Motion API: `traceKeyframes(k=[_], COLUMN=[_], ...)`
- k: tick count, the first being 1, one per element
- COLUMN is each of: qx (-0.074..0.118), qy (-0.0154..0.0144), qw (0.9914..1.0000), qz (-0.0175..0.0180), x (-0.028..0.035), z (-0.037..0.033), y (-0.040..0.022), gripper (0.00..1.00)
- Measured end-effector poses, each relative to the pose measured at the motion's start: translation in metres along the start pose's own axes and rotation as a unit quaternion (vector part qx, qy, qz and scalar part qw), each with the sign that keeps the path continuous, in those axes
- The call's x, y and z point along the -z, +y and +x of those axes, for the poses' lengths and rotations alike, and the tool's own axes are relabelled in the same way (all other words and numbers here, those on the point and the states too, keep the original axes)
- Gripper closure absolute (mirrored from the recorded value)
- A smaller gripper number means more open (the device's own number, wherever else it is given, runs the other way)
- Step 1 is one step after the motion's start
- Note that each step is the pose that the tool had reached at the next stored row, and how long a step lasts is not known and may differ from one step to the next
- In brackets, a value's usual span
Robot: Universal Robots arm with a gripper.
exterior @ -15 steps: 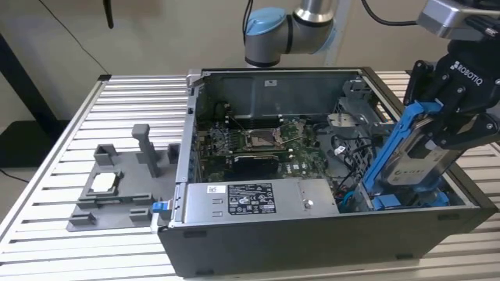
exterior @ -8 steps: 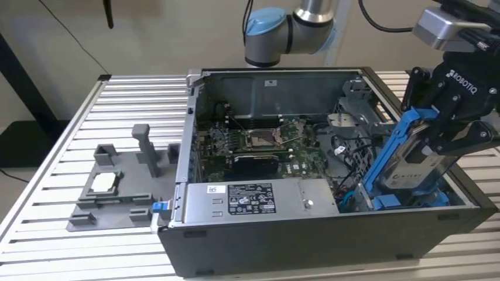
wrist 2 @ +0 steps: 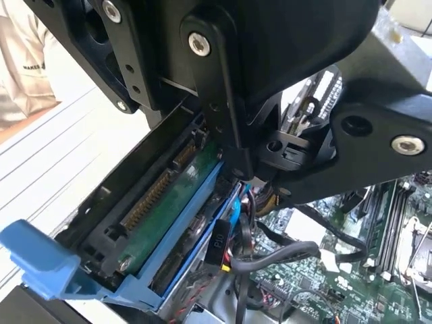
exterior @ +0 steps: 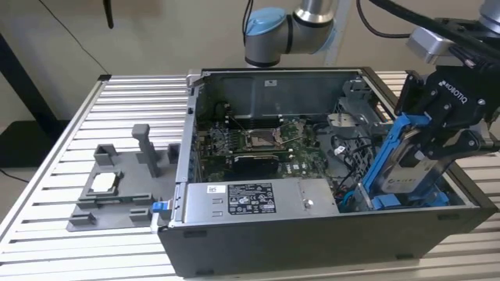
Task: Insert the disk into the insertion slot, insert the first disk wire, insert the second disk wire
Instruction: 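Insert the disk into the insertion slot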
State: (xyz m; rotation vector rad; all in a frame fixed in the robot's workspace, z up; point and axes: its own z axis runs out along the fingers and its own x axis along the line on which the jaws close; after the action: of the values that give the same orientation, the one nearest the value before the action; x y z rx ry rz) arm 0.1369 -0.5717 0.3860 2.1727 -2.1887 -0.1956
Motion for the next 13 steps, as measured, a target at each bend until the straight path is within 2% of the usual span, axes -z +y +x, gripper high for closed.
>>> traceKeyframes(k=[2,3,4,8,9,10,11,13], qx=[0.0,0.0,0.0,0.0,0.0,0.001,0.002,0.004], qy=[-0.0012,-0.0002,0.0,0.0005,-0.0009,-0.0038,-0.0065,-0.0125], qw=[1.0,1.0,1.0,1.0,1.0,0.99998,0.99992,0.99954], qz=[0.0004,0.0002,0.0002,0.0003,0.0012,0.0043,0.0106,0.0273], x=[-0.0017,-0.0008,0.0009,0.0074,0.0078,0.0079,0.0079,0.008], z=[-0.0002,0.0,-0.0001,-0.0004,-0.0004,-0.0004,-0.0004,-0.0004], y=[-0.0006,-0.0004,-0.0002,0.0008,0.0009,0.001,0.0012,0.0016], gripper=[0.66,0.66,0.6,0.6,0.6,0.6,0.6,0.6])
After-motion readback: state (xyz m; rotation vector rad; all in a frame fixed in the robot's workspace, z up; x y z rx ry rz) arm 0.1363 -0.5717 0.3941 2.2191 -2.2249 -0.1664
